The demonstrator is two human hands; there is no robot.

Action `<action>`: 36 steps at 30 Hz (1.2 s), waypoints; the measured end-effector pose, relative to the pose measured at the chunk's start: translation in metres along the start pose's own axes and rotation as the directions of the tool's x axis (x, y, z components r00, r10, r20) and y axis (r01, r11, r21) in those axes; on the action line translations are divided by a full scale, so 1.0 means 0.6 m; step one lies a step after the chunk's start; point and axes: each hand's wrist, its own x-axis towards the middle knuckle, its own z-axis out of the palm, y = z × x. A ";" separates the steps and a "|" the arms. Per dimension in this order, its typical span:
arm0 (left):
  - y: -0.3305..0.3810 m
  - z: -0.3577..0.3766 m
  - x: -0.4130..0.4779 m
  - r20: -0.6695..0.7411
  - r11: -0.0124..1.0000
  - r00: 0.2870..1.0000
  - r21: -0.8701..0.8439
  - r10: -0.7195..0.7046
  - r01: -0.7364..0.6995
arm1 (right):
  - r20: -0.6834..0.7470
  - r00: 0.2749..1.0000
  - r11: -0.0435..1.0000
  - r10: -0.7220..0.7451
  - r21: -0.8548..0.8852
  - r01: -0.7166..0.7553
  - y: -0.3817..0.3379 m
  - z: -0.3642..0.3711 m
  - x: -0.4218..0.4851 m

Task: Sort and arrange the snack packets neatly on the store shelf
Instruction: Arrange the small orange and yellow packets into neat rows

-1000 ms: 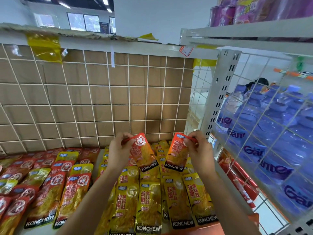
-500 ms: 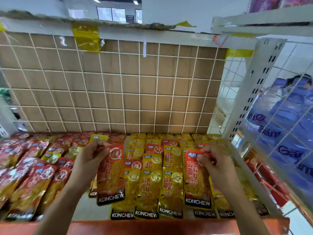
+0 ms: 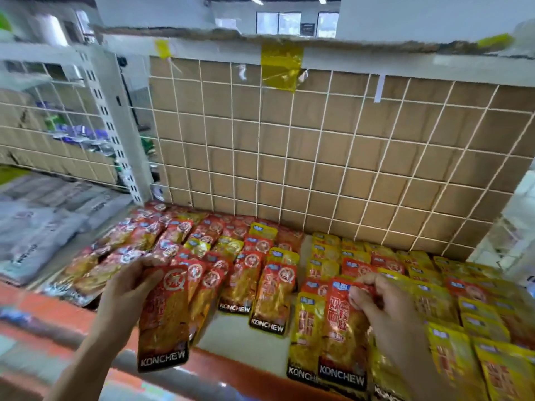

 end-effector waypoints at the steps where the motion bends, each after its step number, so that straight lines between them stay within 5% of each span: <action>1: -0.001 -0.007 0.004 -0.001 1.000 1.000 0.002 -0.008 0.008 | 0.012 1.000 1.000 -0.002 0.001 0.002 -0.003 0.016 0.004; 10: -0.017 0.024 0.058 0.221 0.988 0.975 0.153 -0.018 -0.017 | 0.020 1.000 0.995 0.018 -0.096 -0.016 -0.025 0.143 0.026; 20: -0.021 0.127 0.085 0.582 0.937 0.811 0.253 0.050 -0.240 | -0.026 0.995 0.930 0.091 -0.355 -0.095 -0.035 0.198 0.018; 26: -0.027 0.143 0.093 0.677 0.775 0.714 0.350 0.179 -0.526 | -0.018 0.999 0.762 0.030 -0.646 -0.034 -0.040 0.218 0.017; 36: -0.039 0.144 0.111 0.819 0.607 0.548 0.352 0.169 -0.713 | 0.076 0.994 0.714 0.073 -0.700 0.001 -0.024 0.216 0.031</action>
